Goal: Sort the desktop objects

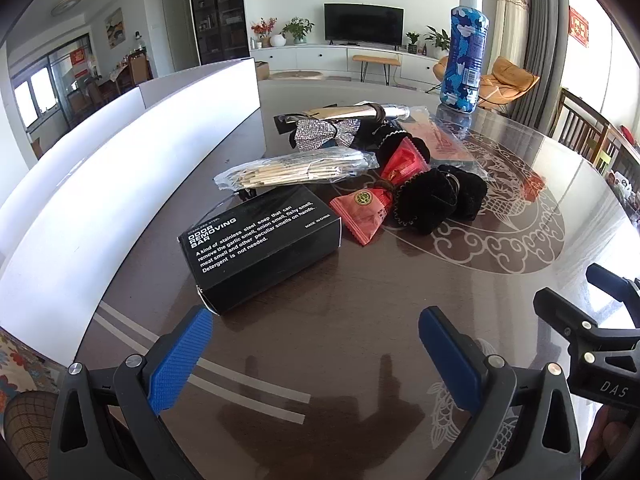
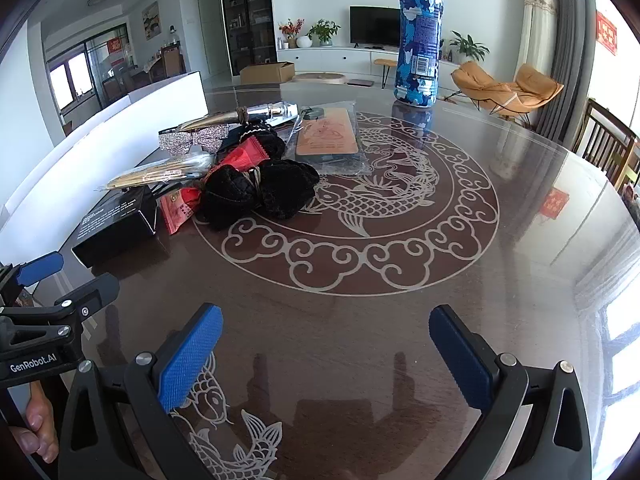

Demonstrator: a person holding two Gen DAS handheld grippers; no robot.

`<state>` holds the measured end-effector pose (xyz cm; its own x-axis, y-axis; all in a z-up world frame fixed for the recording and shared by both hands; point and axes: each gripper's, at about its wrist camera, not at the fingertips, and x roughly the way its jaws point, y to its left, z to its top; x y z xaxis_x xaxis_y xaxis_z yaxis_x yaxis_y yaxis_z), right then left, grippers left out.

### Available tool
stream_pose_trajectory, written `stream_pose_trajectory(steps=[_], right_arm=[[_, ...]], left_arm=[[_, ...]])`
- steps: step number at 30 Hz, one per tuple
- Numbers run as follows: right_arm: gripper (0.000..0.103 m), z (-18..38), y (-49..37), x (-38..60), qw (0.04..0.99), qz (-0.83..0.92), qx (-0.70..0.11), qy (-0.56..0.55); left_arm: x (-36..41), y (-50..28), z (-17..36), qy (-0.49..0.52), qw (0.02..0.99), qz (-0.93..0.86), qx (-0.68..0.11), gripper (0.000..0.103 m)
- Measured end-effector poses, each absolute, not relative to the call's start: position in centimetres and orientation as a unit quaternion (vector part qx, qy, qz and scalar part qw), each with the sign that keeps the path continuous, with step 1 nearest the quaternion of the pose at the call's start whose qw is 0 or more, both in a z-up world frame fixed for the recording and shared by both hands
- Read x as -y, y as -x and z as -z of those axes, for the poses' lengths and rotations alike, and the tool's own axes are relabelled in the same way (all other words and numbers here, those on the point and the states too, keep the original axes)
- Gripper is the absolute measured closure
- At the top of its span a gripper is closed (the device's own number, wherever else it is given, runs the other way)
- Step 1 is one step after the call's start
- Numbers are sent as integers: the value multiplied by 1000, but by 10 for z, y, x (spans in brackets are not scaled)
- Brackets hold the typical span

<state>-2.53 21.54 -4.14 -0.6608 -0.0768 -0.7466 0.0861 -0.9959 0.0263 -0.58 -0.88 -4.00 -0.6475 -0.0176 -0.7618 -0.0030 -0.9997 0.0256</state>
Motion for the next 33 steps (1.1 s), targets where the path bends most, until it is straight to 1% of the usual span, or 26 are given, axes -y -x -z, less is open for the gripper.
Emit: stream_pose_trajectory(steps=[6,33], right_arm=[[0,43,26,-216,45,911,3,-410],[0,32,27,-207,51,915,-15,-401]], left_arm=[[20,5,39,-420,11,907,1,0],[25,3,35,-413,13,910,-4,0]])
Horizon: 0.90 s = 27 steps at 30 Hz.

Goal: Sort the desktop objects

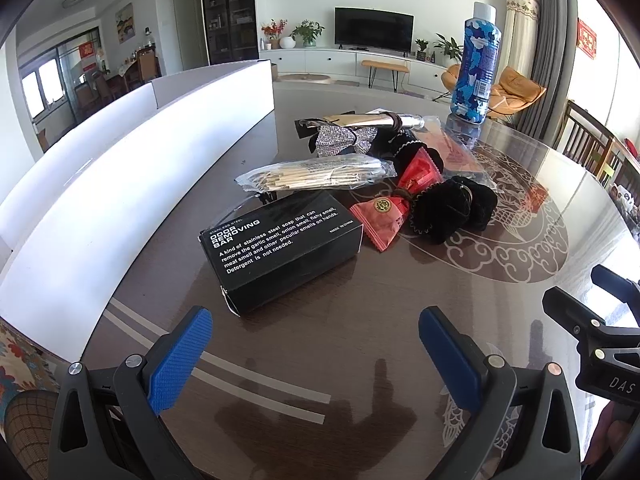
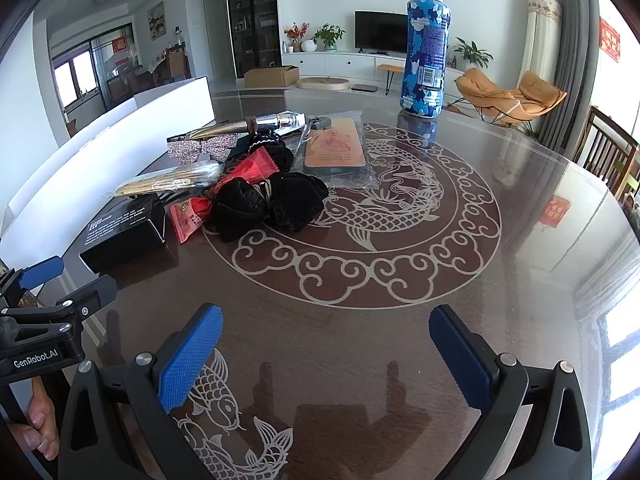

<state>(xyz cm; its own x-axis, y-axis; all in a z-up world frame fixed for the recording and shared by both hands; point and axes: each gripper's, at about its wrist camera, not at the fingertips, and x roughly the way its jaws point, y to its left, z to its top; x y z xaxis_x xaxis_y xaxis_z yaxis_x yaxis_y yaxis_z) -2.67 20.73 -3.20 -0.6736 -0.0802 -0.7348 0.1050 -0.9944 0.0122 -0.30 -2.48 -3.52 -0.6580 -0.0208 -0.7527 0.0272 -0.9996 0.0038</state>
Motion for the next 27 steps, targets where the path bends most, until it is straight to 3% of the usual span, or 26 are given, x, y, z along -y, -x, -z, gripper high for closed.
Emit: stream_pose_trajectory(steps=[27], right_arm=[[0,23,49,-194,68,916,-28,-396]], left_arm=[[34,3,32,-409,21,912,-16,0]])
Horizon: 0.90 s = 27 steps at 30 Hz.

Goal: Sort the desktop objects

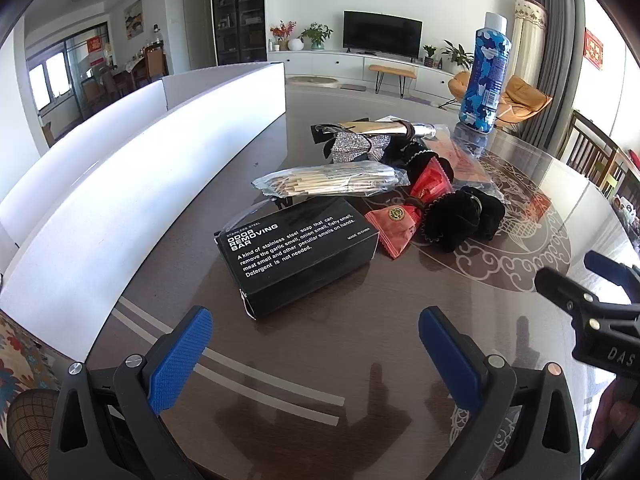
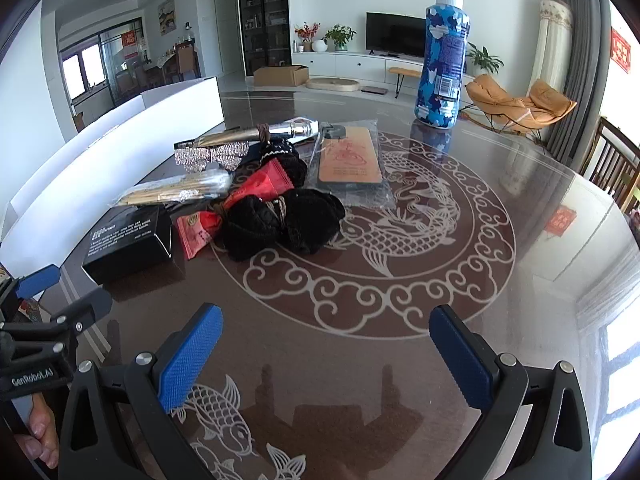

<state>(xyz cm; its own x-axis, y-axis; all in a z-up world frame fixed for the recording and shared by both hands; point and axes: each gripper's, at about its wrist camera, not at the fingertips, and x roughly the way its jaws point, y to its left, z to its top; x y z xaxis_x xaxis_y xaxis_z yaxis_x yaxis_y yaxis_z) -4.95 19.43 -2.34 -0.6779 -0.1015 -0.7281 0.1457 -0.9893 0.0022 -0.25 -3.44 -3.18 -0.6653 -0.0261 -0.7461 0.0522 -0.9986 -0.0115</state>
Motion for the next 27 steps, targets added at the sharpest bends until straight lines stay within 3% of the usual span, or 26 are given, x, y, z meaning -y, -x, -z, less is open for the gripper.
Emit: stream_pose_trajectory(steps=[8,14,21,27], right_arm=[[0,12,123,-169,97,916,-24,-389],[0,47,172,-153,98,887,-48,-448],[0,54,121,-201,30,887,-80,-455],[0,55,53,-222,70,885,-32,-459]], left_arm=[[39,1,32,-405,35,914,-5,0],[54,-2,33,-405,50,913,-14,0],[67,0,35,-418,45,907,-33,0],[65,17,24,-417,17,909,24,0]])
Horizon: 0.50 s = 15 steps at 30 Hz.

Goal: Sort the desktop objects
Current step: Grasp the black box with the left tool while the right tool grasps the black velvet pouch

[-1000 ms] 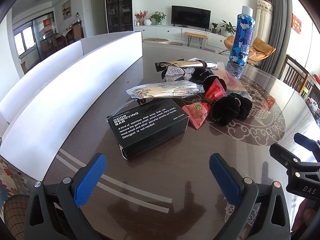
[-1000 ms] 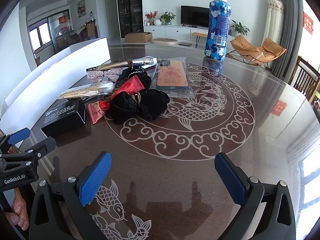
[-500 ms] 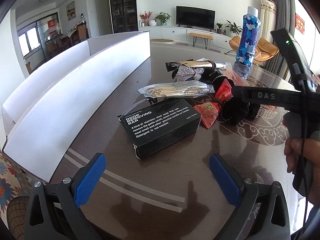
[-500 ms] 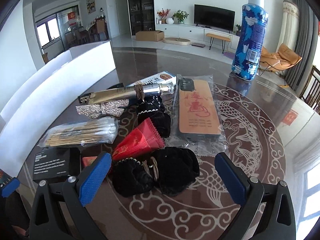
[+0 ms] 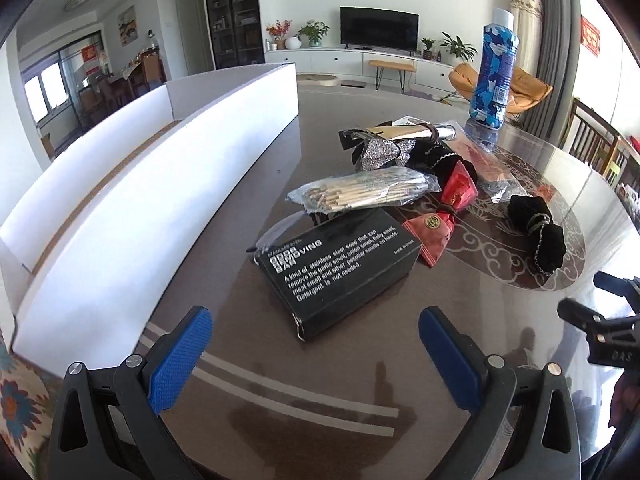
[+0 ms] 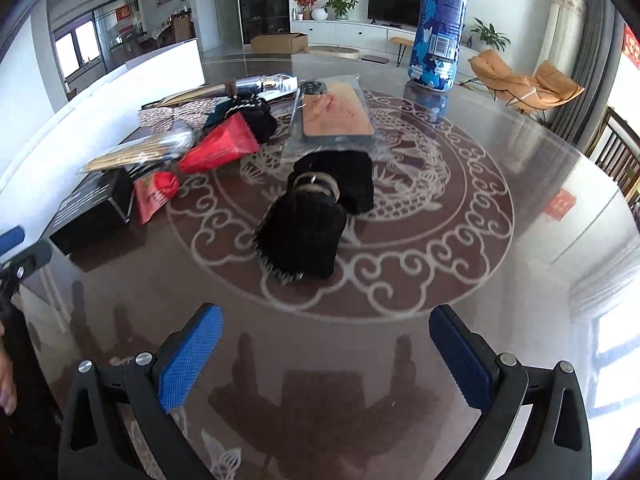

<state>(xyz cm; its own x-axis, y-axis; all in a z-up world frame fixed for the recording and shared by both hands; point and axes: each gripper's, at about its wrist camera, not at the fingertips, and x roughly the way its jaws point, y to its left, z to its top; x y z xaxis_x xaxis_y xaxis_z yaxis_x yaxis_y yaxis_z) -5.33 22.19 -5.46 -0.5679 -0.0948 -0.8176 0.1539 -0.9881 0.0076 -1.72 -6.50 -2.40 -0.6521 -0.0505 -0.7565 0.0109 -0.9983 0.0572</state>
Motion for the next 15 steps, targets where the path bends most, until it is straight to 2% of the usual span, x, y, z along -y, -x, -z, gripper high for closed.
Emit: stream_pose_trajectory(steps=[6,9,15], right_arm=[[0,61,32,-220,87,883,1,-462],[0,54,30,-222,92,885,14,-455],[0,39,24,-221,92,897,7,-432]], left_arm=[[75,57,31,-463,-89,880,50,0],[81,66,42,-482,-101,868,66,0],[89,76,61,-512,-137,847,45,0]])
